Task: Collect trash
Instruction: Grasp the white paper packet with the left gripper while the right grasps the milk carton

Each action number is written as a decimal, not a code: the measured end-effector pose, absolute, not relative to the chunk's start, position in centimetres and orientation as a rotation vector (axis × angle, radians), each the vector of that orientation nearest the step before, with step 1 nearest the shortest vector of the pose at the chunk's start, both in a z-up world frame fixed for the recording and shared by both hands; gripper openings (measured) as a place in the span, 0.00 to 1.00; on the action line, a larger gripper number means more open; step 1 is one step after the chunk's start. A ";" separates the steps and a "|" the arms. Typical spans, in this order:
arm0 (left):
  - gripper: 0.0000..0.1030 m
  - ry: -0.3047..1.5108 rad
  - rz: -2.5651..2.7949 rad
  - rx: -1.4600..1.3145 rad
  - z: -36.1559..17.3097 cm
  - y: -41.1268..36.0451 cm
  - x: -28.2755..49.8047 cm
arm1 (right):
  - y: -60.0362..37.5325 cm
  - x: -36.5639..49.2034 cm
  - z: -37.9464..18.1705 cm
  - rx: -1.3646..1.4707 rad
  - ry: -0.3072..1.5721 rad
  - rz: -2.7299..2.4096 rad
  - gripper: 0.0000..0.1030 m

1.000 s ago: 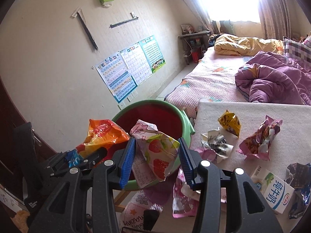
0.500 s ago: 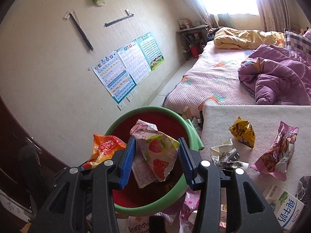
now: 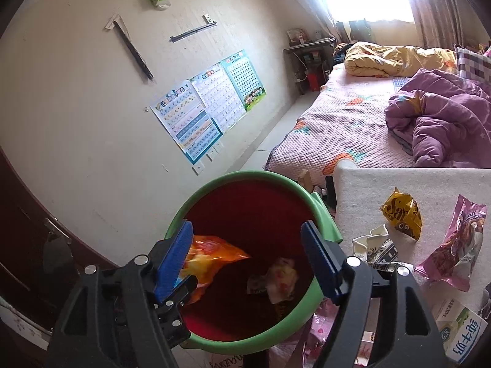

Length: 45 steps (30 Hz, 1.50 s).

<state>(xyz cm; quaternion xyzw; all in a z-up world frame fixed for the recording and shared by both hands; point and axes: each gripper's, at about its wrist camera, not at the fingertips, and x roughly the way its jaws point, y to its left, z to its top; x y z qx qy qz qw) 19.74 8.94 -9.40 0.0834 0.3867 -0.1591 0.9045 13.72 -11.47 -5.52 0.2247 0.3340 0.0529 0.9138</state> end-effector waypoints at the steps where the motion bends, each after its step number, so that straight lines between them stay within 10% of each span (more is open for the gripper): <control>1: 0.77 0.802 -0.327 0.166 -9.4 9.1 19.5 | -11.6 13.3 -5.3 0.463 0.680 0.109 0.69; 29: 0.77 0.868 -0.429 0.143 -9.7 -1.6 5.5 | -25.2 0.3 -15.3 0.100 1.034 0.037 0.78; 33: 0.77 0.880 -0.419 0.101 -10.0 -3.2 4.9 | -25.9 -0.4 -15.9 0.108 1.042 0.090 0.57; 45: 0.74 0.978 -0.263 -0.038 -13.0 -8.5 8.3 | -28.4 -6.9 -15.2 0.164 0.974 0.078 0.56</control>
